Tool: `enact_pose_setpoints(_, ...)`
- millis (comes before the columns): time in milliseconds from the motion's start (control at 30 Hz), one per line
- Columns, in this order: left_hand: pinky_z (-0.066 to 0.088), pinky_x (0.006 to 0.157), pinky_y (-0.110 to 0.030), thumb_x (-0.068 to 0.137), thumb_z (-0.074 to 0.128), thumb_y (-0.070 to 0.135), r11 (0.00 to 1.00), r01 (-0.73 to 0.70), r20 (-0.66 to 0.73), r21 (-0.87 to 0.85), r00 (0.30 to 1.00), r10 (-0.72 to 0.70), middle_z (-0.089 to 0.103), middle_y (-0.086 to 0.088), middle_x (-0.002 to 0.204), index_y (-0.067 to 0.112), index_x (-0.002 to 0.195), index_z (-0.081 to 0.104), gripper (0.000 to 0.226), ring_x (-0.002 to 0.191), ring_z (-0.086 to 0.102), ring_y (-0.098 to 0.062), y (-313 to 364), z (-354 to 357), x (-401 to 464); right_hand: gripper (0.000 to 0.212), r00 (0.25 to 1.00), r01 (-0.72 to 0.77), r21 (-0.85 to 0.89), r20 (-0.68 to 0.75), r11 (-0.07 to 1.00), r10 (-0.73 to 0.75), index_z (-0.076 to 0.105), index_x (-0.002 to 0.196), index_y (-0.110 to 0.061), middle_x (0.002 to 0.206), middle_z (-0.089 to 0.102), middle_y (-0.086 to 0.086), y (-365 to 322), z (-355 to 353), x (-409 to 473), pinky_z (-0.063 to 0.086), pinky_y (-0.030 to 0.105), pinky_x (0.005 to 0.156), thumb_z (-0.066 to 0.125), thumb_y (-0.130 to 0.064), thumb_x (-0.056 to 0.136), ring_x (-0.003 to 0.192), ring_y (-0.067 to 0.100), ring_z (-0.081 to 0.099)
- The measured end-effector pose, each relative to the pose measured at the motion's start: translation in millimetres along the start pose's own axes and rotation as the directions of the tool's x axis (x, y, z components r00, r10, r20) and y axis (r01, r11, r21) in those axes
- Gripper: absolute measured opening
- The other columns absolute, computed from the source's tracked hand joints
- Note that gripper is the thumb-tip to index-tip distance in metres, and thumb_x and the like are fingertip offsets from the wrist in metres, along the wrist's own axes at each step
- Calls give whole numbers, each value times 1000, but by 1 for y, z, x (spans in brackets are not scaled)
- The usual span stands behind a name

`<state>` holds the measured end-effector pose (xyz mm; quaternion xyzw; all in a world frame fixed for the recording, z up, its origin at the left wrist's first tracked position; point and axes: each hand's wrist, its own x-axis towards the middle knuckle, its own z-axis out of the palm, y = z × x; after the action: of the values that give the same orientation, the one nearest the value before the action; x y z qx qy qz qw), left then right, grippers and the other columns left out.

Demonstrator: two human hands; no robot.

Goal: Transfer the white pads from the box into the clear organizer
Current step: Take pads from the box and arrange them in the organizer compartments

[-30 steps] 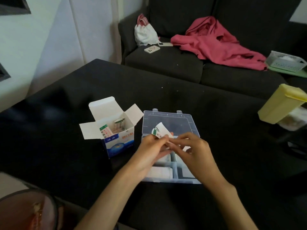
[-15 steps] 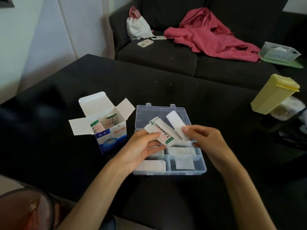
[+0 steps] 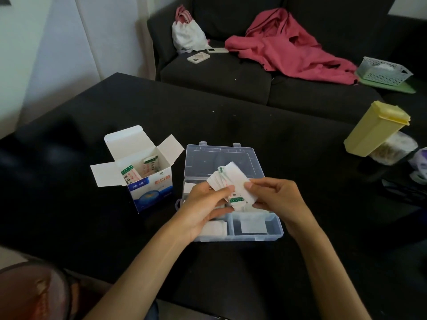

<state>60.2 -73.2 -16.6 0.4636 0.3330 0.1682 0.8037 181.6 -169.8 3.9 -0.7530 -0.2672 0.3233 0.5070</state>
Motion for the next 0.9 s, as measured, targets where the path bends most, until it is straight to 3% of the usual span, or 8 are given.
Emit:
enact_pose_setpoints(133,59,77,-32,86,64,8,998,-29,-61,58,998,33,72,-5,100,20,98,64,17,91,70,-19,-2,2,2,16,997,66,21,-44,998,-65,66,96,-17,82,70,-3,-2,-3,-1,53,16,55,69,-12,80,71,6,70)
enact_pose_setpoints(267,58,70,-26,86,63,6,998,-66,-63,22,996,68,72,-2,98,21,103,62,22,88,70,-14,5,-5,0,22,998,-33,96,47,995,28,68,96,-24,93,70,-2,-5,-22,-2,56,21,63,68,-10,79,82,11,68)
enact_pose_setpoints(367,57,65,-24,87,61,4,996,-86,-74,-32,994,83,72,2,100,23,105,60,27,88,70,-11,13,-12,-2,24,992,4,-207,124,978,22,67,91,-29,93,67,-7,-5,-43,-7,53,18,65,68,-7,80,84,7,65)
enact_pose_setpoints(433,58,68,-25,87,60,4,994,-90,-77,-55,993,85,71,1,106,21,111,59,29,94,69,-13,17,-16,-3,22,981,100,-454,191,885,-13,68,87,-29,89,67,-12,-4,-49,-11,52,15,67,68,-8,81,81,1,65)
enact_pose_setpoints(533,58,69,-25,88,60,5,994,-95,-65,-49,994,92,71,2,106,18,119,57,34,93,69,-13,18,-17,-3,18,949,236,-640,315,731,-31,72,92,-25,95,69,-11,2,-44,-13,53,18,80,69,-11,81,85,-1,64)
enact_pose_setpoints(700,58,65,-25,89,60,6,998,-63,-37,-22,997,62,73,5,95,16,123,55,37,86,71,-12,15,-15,-5,20,896,407,-753,438,516,-68,73,100,-23,106,70,-3,13,-25,-5,54,29,86,65,-14,85,92,8,64)
enact_pose_setpoints(833,59,68,-27,90,59,7,998,-40,-39,-46,999,38,73,3,97,17,125,54,37,88,71,-13,14,-16,-3,22,876,440,-769,482,463,-32,72,104,-22,111,68,-3,11,-19,1,53,23,86,65,-14,85,96,8,64)
enact_pose_setpoints(900,59,68,-27,90,59,8,997,-24,-30,-70,999,22,73,2,100,17,125,54,37,88,70,-13,15,-16,-1,21,876,463,-798,479,387,-60,72,104,-23,109,69,-5,9,-16,1,47,15,82,65,-18,85,94,7,63)
